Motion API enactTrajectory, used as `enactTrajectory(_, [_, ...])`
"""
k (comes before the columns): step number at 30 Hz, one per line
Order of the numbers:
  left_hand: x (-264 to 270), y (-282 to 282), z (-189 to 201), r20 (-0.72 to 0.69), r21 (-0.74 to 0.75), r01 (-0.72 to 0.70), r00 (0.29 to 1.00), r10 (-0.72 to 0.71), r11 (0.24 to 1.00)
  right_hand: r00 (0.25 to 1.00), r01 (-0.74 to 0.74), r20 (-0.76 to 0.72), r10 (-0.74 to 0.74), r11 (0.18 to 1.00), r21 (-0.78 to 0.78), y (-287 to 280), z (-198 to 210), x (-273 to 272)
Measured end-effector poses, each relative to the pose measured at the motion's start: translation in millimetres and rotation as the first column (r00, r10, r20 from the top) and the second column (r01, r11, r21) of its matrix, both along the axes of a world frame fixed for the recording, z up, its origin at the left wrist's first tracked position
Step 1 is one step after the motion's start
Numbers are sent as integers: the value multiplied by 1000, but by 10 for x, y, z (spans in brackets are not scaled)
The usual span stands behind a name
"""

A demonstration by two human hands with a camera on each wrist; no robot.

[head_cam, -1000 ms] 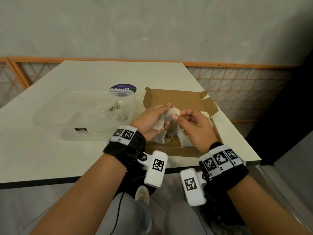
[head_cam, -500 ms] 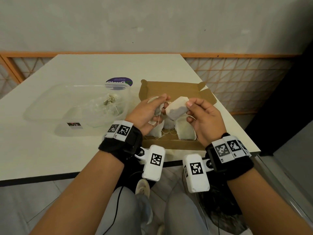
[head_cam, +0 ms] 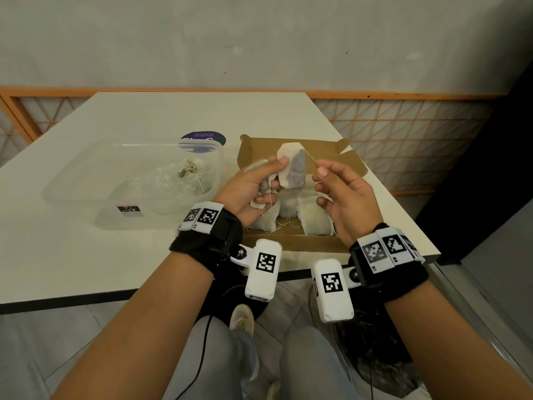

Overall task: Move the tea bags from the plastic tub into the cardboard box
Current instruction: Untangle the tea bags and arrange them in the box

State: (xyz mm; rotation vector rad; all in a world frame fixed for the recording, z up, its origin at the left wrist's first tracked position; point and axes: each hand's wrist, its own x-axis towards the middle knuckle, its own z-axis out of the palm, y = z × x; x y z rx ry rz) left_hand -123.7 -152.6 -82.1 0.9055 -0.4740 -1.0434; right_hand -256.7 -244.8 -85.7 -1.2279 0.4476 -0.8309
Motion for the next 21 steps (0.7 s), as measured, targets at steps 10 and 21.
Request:
enactTrajectory(10, [-27,-14,-28,124,67,67,989,-75,996,977,-45,-213,-29,943,-331,-96,418,38])
enactTrajectory(21, [-1,-2,-6,-74,-29,-136,988,133,990,732,-341,-671,-124,785,-517,-329,547,75])
